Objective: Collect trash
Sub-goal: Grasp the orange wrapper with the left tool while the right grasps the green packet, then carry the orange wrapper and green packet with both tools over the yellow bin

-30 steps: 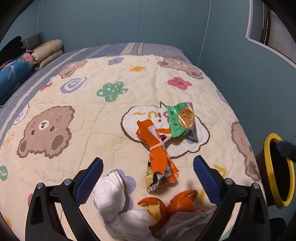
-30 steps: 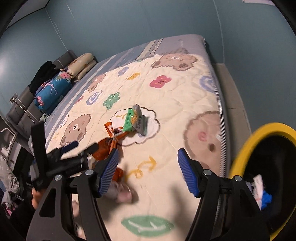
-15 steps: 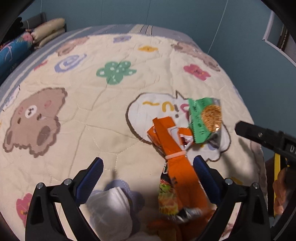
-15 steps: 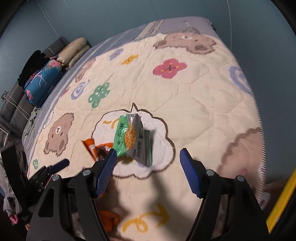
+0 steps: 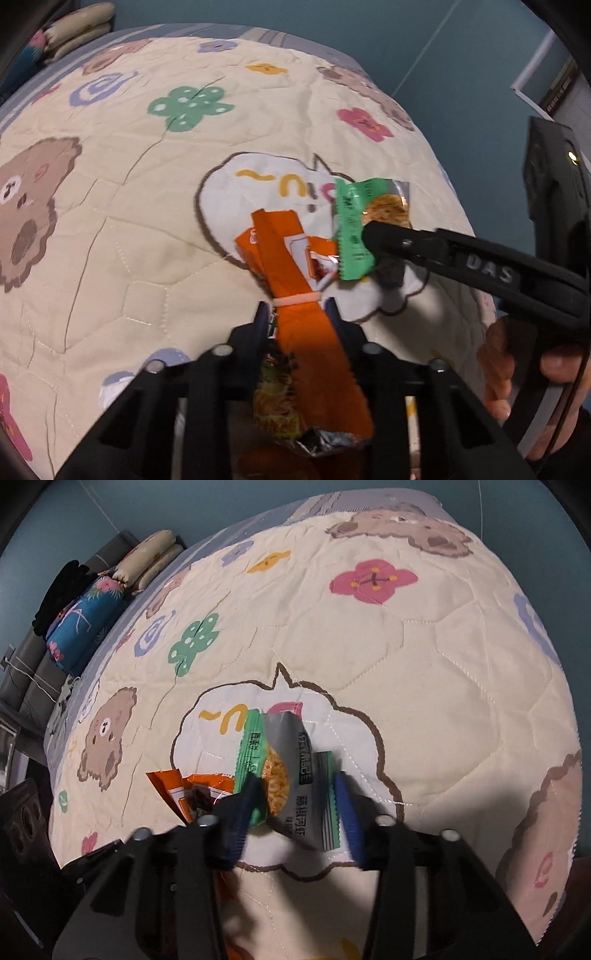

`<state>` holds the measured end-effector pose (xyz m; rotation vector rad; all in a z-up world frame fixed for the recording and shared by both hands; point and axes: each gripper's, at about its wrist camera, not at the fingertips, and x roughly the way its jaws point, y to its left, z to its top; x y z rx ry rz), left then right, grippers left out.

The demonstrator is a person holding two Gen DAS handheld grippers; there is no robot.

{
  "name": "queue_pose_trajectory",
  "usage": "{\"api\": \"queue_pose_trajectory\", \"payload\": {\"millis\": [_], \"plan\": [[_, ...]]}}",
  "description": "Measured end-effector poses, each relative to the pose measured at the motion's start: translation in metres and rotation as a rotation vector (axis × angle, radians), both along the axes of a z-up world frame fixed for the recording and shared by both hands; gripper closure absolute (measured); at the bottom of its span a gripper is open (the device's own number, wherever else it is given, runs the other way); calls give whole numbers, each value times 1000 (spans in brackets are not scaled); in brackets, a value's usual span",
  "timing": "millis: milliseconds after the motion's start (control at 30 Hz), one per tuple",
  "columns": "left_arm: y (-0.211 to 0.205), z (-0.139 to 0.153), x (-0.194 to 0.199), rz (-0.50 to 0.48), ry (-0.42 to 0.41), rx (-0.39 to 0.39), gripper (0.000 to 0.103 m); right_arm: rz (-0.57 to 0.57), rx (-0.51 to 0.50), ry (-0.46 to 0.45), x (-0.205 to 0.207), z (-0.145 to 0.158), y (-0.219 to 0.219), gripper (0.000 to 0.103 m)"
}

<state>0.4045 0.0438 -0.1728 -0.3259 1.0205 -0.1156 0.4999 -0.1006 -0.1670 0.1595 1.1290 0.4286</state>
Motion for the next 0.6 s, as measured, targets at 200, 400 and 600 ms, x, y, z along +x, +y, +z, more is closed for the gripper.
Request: {"api": "queue_pose_trajectory", "payload": {"millis": [200,400,600], "plan": [[-2,3,-4,0,-16,5,81,-1,14,10,-5,4,-3,86],[2,17,-15,-2,-32,16,81,-10,35,-25,-21,26,-16,87],[8,28,-34,11,-45,7,81,-37,62,-46,-43,46,-39,87]]}}
